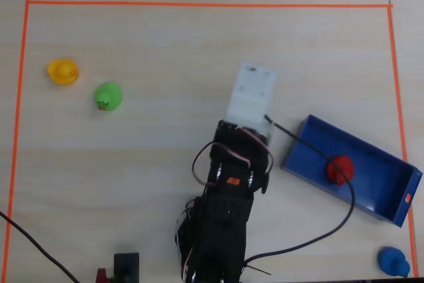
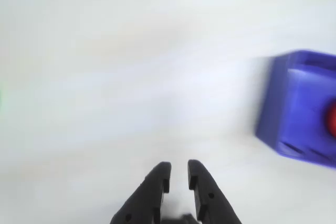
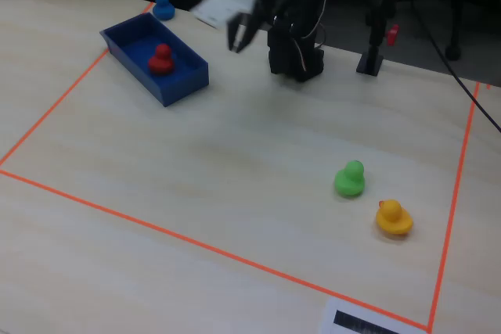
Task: Grasp red duck and put it into box.
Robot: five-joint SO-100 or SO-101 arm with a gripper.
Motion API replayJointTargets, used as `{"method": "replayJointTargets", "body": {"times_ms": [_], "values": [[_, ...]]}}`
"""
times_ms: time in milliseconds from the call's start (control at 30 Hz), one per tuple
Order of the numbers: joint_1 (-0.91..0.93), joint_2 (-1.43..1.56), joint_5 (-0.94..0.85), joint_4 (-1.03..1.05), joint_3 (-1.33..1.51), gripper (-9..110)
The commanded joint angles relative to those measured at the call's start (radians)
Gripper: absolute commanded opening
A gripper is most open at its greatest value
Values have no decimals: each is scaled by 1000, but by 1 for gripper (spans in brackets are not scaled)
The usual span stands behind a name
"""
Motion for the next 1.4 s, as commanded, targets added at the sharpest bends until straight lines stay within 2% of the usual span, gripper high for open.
{"method": "replayJointTargets", "body": {"times_ms": [0, 367, 600, 867, 1367], "values": [[-109, 252, -103, -6, 344, 0], [-186, 365, -163, -236, 744, 0], [-276, 548, -153, -202, 931, 0], [-307, 663, -129, -176, 1031, 0], [-265, 667, -81, -164, 1032, 1]]}}
